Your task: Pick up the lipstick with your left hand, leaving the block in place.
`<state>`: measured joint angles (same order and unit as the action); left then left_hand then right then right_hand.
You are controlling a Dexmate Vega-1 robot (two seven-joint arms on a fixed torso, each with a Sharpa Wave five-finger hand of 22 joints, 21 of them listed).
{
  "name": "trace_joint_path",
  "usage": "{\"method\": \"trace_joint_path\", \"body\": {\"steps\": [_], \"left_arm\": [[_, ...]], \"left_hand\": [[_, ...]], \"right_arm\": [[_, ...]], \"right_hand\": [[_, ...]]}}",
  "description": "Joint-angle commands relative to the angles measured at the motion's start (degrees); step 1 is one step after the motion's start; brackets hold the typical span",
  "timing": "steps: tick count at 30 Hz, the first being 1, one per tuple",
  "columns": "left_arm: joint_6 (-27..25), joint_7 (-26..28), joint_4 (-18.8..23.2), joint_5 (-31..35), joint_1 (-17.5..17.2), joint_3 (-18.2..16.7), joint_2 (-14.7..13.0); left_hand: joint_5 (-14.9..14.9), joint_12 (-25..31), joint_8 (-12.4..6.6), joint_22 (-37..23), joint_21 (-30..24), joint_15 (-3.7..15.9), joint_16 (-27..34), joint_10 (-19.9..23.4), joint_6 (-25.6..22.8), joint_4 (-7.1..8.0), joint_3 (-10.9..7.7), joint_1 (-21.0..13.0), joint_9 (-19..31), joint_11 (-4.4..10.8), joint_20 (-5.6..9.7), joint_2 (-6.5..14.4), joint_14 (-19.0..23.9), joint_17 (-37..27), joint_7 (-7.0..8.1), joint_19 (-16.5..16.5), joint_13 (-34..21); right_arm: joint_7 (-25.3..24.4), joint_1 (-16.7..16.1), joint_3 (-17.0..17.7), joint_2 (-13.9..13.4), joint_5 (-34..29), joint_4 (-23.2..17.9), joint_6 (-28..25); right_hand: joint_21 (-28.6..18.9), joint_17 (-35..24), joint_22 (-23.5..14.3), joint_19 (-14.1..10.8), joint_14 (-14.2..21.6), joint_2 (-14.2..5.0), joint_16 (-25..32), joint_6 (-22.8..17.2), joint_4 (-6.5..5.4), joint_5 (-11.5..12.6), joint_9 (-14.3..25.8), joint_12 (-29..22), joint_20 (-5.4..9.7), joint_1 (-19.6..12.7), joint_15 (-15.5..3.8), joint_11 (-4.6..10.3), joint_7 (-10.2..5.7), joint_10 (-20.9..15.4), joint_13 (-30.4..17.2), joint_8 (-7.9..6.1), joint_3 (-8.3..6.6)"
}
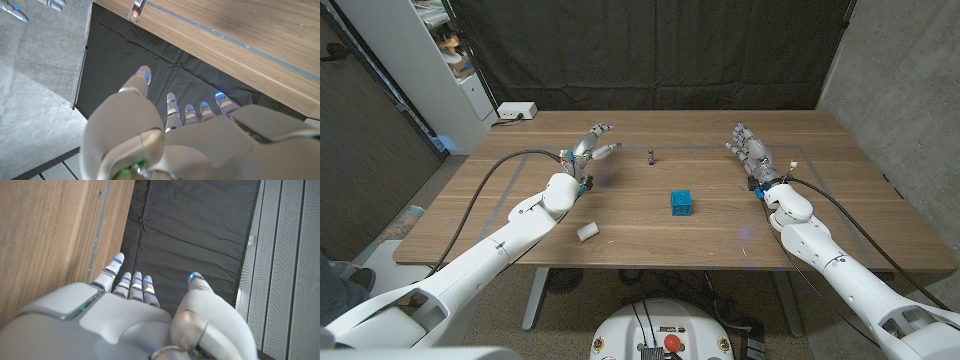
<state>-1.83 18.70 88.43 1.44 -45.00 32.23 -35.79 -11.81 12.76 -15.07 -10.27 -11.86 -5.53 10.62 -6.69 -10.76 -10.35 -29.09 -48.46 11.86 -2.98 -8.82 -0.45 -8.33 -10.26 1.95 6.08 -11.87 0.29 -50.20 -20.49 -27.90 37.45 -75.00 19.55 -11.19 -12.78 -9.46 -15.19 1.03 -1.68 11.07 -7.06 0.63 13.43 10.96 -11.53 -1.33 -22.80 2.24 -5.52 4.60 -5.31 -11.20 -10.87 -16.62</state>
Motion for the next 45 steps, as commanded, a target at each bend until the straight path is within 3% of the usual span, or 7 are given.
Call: {"method": "trace_joint_path", "body": {"steps": [1, 28, 45], "left_arm": [[0.17, -2.29, -2.56, 0.44, 2.36, 2.04, 0.90], [0.02, -5.34, -4.13, 2.32, 5.13, 5.03, 1.60], [-0.49, -4.05, -5.00, 2.55, 5.11, 5.69, 3.32]], "left_hand": [[0.35, 0.43, -0.22, -0.17, 0.13, 0.26, 0.18, 0.06, -0.69, 0.03, -0.36, -0.79, 0.08, 0.16, -0.45, 0.22, -0.24, -0.09, 0.02, -0.08, -0.14], [0.58, 0.44, -0.17, -0.20, 0.30, 0.39, 0.08, -0.01, -0.96, 0.26, -0.35, -2.50, 0.18, 0.46, -0.46, 0.23, -0.58, -0.08, 0.15, 0.28, -0.15], [0.73, 0.63, -0.54, -0.20, 0.33, 0.41, 0.12, 0.50, -2.32, 0.43, -0.18, -3.65, 0.25, -0.09, 0.22, 0.21, -0.57, -0.06, -0.30, 0.37, -0.10]], "right_arm": [[-0.44, -0.67, 0.30, -0.18, 0.22, -0.41, 0.05], [-0.68, -0.99, 0.42, -0.24, 0.07, -0.70, 0.40], [-0.59, -1.62, 0.66, -0.61, 0.34, -0.99, 0.35]], "right_hand": [[0.17, 0.00, -0.31, -0.20, 0.23, -0.49, 0.53, -0.29, 0.32, 0.05, 0.04, 0.08, -0.48, -0.23, 0.53, -0.16, -0.31, -0.24, -0.01, -0.44, 0.01], [0.20, 0.09, -0.31, -0.17, 0.26, -0.53, 0.58, -0.32, 0.44, 0.04, 0.04, 0.10, -0.51, -0.09, 0.55, -0.15, -0.38, -0.18, -0.01, -0.45, 0.10], [0.22, 0.15, -0.31, -0.14, 0.21, -0.59, 0.58, -0.34, 0.56, 0.04, 0.04, 0.12, -0.52, -0.06, 0.57, -0.18, -0.36, -0.12, -0.01, -0.45, 0.13]]}}
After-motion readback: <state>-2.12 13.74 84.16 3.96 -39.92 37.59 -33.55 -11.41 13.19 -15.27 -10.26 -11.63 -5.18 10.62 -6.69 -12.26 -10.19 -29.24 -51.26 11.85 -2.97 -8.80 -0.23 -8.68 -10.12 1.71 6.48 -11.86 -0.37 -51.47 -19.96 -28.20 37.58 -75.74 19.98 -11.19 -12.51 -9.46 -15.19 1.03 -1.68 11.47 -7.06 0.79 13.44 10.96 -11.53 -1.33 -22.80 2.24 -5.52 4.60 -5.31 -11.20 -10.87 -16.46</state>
